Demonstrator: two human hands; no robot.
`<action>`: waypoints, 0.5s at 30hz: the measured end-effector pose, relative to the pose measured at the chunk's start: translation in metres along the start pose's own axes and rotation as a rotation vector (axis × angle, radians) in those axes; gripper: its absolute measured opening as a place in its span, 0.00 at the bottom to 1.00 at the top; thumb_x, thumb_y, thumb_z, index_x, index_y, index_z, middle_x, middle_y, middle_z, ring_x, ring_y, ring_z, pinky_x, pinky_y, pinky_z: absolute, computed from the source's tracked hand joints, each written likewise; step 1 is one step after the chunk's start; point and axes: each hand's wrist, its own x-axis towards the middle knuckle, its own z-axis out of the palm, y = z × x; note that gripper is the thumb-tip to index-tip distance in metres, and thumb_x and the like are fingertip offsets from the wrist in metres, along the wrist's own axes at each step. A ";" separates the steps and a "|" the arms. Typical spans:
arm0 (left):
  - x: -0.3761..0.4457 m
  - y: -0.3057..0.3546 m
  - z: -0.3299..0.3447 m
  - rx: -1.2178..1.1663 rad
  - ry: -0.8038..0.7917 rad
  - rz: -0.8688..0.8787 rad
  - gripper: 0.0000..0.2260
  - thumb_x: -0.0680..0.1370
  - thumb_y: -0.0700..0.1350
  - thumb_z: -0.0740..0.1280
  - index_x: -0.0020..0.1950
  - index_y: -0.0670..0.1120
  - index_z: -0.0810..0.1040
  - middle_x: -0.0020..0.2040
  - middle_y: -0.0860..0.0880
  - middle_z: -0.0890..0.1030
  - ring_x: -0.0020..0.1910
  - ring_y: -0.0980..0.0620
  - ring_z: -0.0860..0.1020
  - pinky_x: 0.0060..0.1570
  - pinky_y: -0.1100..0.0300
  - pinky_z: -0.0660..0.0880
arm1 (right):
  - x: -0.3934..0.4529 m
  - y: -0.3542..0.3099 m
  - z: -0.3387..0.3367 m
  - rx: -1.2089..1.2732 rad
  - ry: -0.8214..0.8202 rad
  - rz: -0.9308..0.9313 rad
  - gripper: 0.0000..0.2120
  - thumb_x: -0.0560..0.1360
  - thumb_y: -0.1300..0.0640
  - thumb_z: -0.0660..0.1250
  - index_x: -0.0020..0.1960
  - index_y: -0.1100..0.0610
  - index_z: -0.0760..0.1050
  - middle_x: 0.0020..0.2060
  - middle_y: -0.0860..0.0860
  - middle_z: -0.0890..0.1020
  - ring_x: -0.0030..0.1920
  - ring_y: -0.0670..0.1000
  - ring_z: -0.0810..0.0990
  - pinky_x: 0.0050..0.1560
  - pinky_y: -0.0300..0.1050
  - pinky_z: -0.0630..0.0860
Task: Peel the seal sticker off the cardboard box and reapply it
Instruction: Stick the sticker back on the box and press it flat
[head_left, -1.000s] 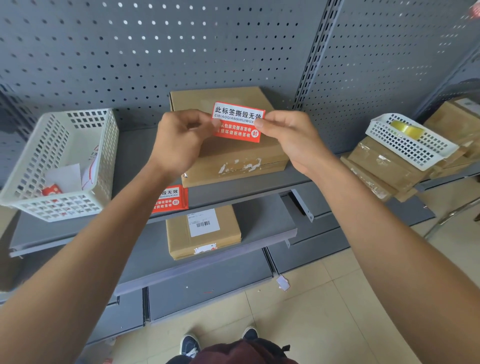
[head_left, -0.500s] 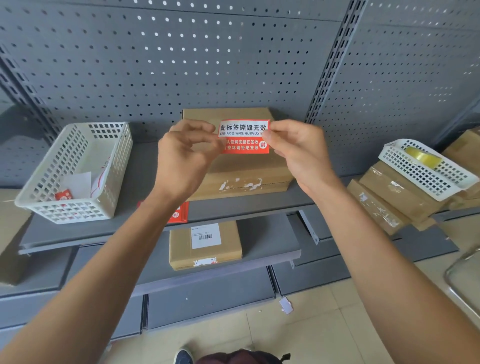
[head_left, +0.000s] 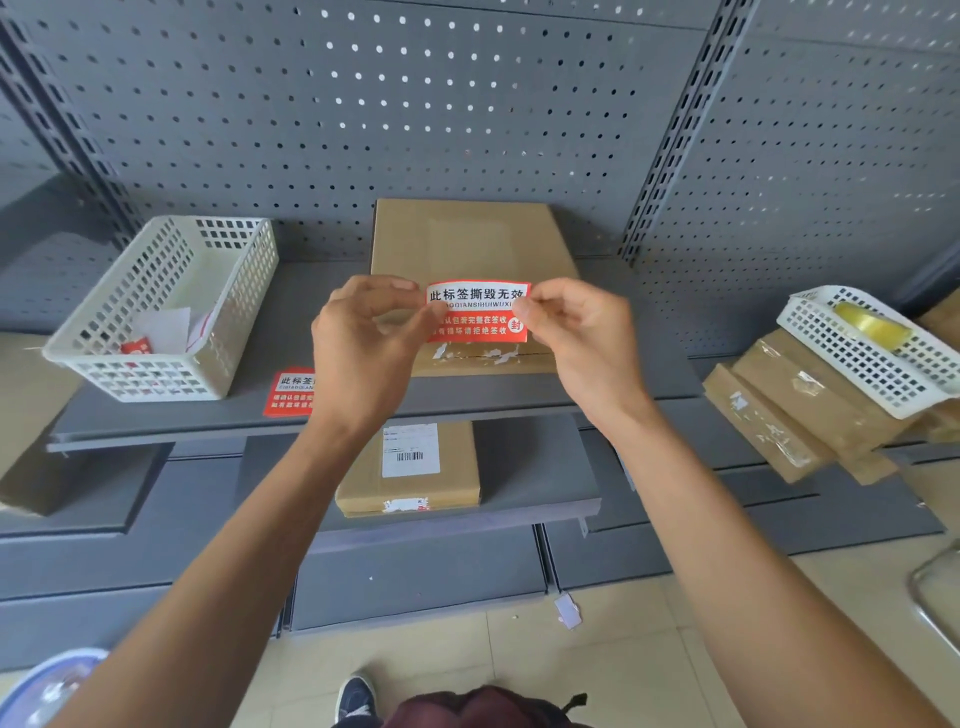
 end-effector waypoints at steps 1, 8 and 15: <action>-0.002 0.001 0.000 0.023 0.003 0.011 0.01 0.75 0.51 0.75 0.43 0.56 0.86 0.50 0.58 0.82 0.55 0.52 0.79 0.51 0.59 0.71 | -0.001 0.001 0.000 -0.001 -0.002 0.002 0.03 0.75 0.61 0.73 0.44 0.54 0.82 0.37 0.46 0.84 0.38 0.43 0.80 0.42 0.39 0.75; -0.023 -0.005 0.004 0.318 0.073 0.001 0.05 0.76 0.57 0.74 0.45 0.57 0.86 0.64 0.57 0.76 0.69 0.52 0.66 0.64 0.49 0.61 | -0.016 0.014 0.010 -0.086 0.081 -0.035 0.03 0.75 0.61 0.73 0.48 0.56 0.82 0.40 0.45 0.85 0.41 0.42 0.83 0.46 0.36 0.77; -0.041 -0.026 0.010 0.369 0.135 -0.037 0.04 0.74 0.53 0.75 0.48 0.58 0.87 0.79 0.51 0.65 0.80 0.45 0.55 0.73 0.40 0.54 | -0.043 0.039 0.025 -0.228 0.207 -0.016 0.09 0.73 0.53 0.75 0.41 0.39 0.80 0.74 0.45 0.64 0.73 0.48 0.66 0.70 0.47 0.68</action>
